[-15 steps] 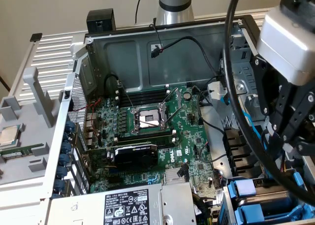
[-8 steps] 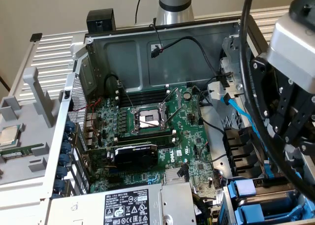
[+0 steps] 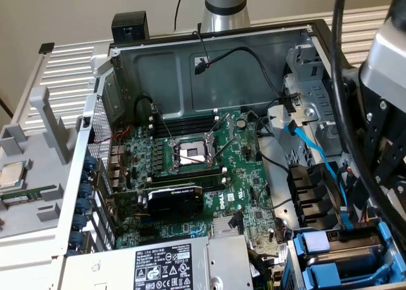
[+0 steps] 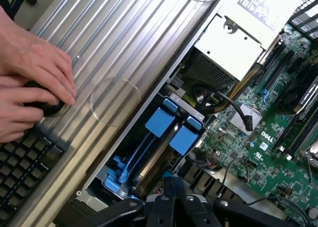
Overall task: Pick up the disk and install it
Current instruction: 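Insert the second disk wire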
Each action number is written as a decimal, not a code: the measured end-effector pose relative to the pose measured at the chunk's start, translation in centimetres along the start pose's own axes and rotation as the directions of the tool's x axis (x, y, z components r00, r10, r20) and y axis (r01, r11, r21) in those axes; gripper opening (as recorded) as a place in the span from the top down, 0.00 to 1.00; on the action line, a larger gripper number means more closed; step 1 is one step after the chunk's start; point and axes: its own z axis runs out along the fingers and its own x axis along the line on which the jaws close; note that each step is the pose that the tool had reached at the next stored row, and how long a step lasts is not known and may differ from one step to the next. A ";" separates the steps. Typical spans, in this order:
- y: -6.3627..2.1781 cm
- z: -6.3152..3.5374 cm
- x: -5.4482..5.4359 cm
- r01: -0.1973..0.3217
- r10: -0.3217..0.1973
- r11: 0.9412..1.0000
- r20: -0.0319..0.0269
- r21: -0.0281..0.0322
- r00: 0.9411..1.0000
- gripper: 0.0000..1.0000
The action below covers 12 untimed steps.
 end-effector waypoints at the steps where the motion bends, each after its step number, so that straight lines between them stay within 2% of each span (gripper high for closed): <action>1: 0.00 0.01 0.0 0.019 -0.019 1.000 0.000 -0.001 1.000 0.89; 4: -0.01 0.00 0.0 0.073 -0.073 0.997 -0.002 -0.004 0.997 0.89; 7: -0.01 0.00 0.0 0.128 -0.128 0.992 -0.003 -0.006 0.992 0.89; 12: -0.01 -0.01 0.0 0.217 -0.217 0.976 -0.005 -0.011 0.976 0.89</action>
